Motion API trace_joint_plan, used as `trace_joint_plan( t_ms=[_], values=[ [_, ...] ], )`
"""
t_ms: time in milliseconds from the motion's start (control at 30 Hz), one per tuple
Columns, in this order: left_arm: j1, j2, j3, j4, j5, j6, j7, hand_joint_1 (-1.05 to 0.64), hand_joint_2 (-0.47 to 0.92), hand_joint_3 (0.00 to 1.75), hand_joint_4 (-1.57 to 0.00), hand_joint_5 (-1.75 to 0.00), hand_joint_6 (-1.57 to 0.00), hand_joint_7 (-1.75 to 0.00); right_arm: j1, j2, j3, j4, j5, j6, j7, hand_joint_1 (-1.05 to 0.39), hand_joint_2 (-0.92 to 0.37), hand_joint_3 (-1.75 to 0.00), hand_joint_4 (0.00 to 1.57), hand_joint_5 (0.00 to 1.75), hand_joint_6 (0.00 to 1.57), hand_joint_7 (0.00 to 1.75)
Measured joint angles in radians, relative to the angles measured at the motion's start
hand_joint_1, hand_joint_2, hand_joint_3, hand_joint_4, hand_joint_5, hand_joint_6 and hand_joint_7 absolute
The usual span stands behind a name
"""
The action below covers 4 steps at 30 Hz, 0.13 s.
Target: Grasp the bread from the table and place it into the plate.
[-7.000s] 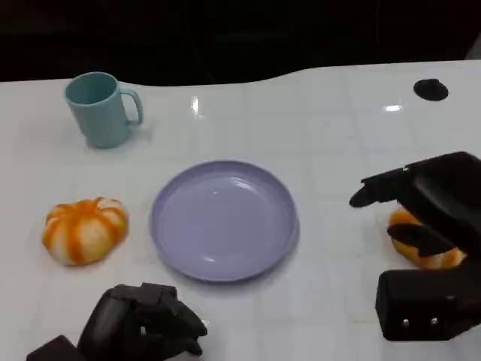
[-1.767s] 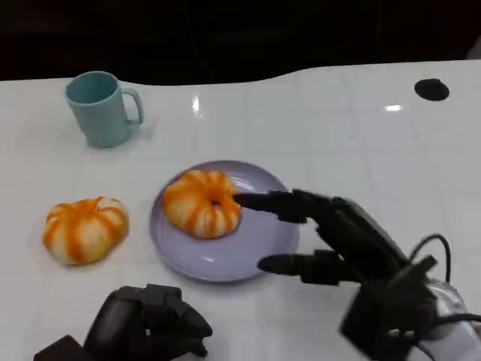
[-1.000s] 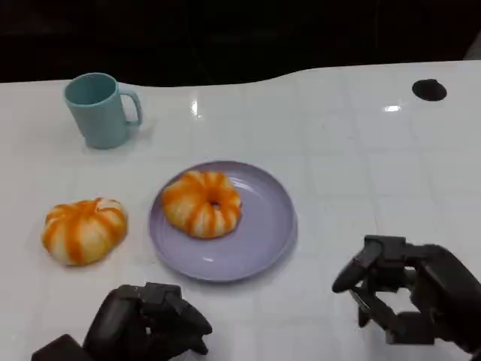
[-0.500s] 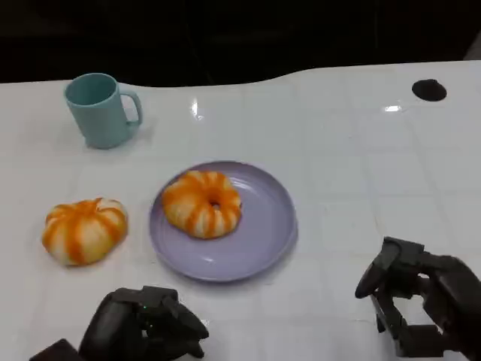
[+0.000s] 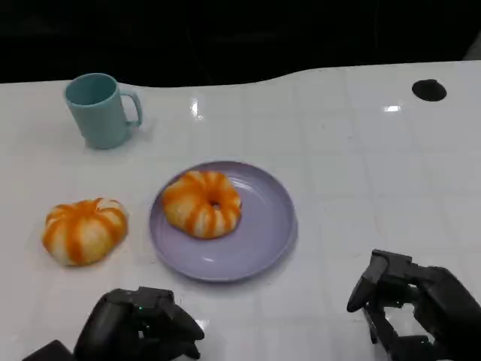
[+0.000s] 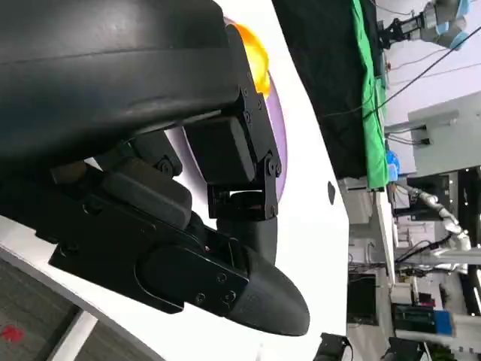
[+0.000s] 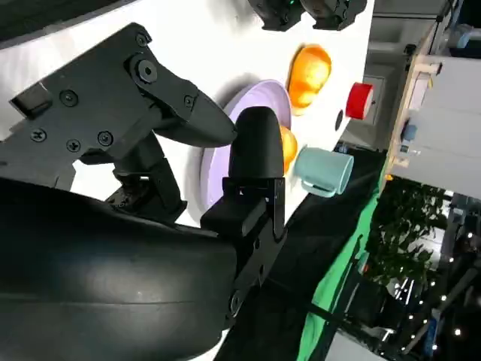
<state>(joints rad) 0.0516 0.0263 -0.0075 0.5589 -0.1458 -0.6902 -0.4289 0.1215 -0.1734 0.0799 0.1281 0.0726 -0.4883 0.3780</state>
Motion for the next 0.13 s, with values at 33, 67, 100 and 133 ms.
trace_joint_plan(
  t_ms=[33,67,100,133],
  values=[
    [0.000,0.000,0.000,0.000,0.001,0.000,0.000,-1.05,0.91,0.01,-1.20,-1.01,-1.31,-0.67,-0.003,0.000,0.000,0.004,0.000,-0.002,0.001,-0.22,-0.45,-1.21,0.84,1.75,0.75,1.52],
    [0.001,0.001,0.000,-0.001,0.002,0.000,0.000,-1.05,0.91,0.01,-1.19,-1.01,-1.31,-0.67,-0.004,0.000,0.000,0.007,0.000,-0.003,0.003,-0.23,-0.45,-1.21,0.83,1.75,0.75,1.51],
    [0.001,0.001,0.000,-0.001,0.002,0.000,0.000,-1.05,0.91,0.01,-1.19,-1.01,-1.31,-0.67,-0.005,0.000,0.000,0.009,0.000,-0.009,0.006,-0.23,-0.45,-1.21,0.84,1.75,0.75,1.50],
    [0.001,0.001,0.000,-0.001,0.002,0.000,0.000,-1.05,0.91,0.01,-1.19,-1.01,-1.31,-0.67,-0.005,0.000,0.000,0.012,0.000,-0.018,0.009,-0.23,-0.45,-1.21,0.84,1.75,0.75,1.50]
  ],
)
